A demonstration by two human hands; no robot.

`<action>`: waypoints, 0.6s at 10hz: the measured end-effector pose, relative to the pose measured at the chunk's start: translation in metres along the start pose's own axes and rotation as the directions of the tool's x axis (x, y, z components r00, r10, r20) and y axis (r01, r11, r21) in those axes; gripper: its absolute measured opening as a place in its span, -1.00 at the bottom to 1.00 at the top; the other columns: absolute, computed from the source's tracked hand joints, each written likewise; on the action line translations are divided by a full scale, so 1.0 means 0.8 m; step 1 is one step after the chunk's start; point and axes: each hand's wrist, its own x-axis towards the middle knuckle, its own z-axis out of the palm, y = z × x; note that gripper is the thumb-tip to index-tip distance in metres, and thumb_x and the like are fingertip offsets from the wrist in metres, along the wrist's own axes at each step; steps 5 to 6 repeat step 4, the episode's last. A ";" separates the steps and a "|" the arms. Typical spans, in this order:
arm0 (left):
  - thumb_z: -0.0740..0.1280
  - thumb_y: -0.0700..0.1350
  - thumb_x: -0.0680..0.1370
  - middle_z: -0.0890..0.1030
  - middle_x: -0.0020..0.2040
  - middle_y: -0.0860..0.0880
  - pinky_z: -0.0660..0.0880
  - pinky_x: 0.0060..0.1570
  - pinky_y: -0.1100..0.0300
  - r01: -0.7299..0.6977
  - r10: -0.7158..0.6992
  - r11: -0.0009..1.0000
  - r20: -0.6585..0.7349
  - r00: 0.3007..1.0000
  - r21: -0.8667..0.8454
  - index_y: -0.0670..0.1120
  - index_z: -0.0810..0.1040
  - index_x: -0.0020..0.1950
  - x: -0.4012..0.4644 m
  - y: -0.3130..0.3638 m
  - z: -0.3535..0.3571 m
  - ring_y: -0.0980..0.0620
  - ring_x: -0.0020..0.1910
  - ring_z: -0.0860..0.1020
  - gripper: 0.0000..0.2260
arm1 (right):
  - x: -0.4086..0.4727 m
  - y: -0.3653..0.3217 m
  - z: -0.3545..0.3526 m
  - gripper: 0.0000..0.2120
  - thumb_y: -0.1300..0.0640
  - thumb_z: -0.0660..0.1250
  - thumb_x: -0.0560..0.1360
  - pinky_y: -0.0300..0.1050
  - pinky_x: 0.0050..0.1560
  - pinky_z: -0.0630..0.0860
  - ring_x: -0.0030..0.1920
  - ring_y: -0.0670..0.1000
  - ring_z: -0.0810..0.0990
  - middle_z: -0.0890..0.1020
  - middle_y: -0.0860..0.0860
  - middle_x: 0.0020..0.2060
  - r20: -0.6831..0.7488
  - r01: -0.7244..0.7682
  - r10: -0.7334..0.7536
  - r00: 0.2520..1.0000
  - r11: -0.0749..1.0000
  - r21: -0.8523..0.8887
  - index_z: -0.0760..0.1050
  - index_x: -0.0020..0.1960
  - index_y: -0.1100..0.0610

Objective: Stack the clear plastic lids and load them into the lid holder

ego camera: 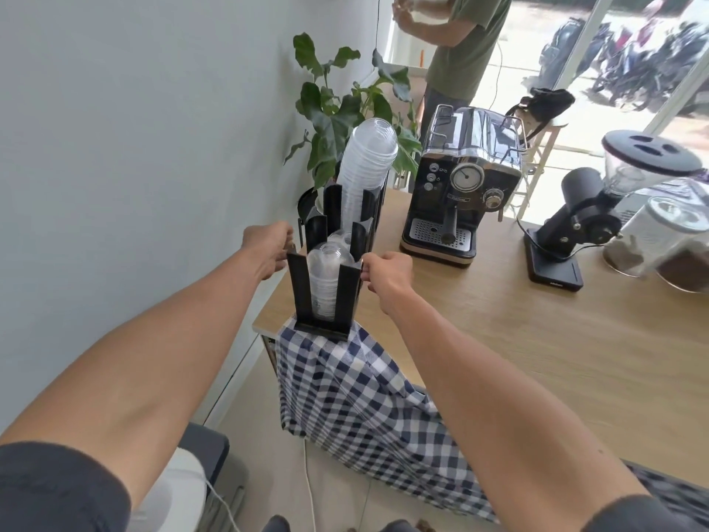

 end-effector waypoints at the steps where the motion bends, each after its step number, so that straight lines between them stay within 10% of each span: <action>1: 0.34 -0.09 0.40 0.65 -0.23 -0.04 0.46 -0.24 0.16 -0.255 0.274 0.952 -0.106 0.956 0.169 -0.13 0.60 -0.18 -0.005 0.021 0.006 -0.05 -0.24 0.57 -0.88 | -0.001 -0.003 -0.012 -0.83 0.22 0.35 0.58 -0.03 -0.10 0.66 -0.11 0.05 0.71 0.68 0.06 -0.22 0.009 0.099 -0.099 0.995 0.994 -0.042 0.58 -0.18 0.10; 3: 0.31 -0.03 0.56 0.68 0.07 0.01 0.51 0.06 0.10 -0.542 0.618 0.697 -0.008 0.786 0.470 -0.04 0.65 0.22 -0.061 0.043 0.059 -0.06 0.06 0.61 -0.72 | -0.001 -0.002 -0.055 -0.83 0.19 0.31 0.56 0.18 0.11 0.68 -0.01 0.10 0.72 0.68 0.01 -0.14 -0.031 0.148 -0.150 0.988 0.988 -0.044 0.53 -0.15 -0.04; 6: 0.30 -0.03 0.57 0.69 0.15 -0.02 0.50 0.05 0.09 -0.582 0.641 0.643 0.067 0.765 0.498 -0.05 0.63 0.25 -0.078 0.040 0.105 -0.11 0.14 0.62 -0.70 | 0.006 0.005 -0.089 -0.85 0.20 0.30 0.59 0.15 0.08 0.69 -0.02 0.10 0.72 0.69 0.05 -0.11 -0.071 0.161 -0.167 0.983 0.983 -0.086 0.56 -0.10 0.00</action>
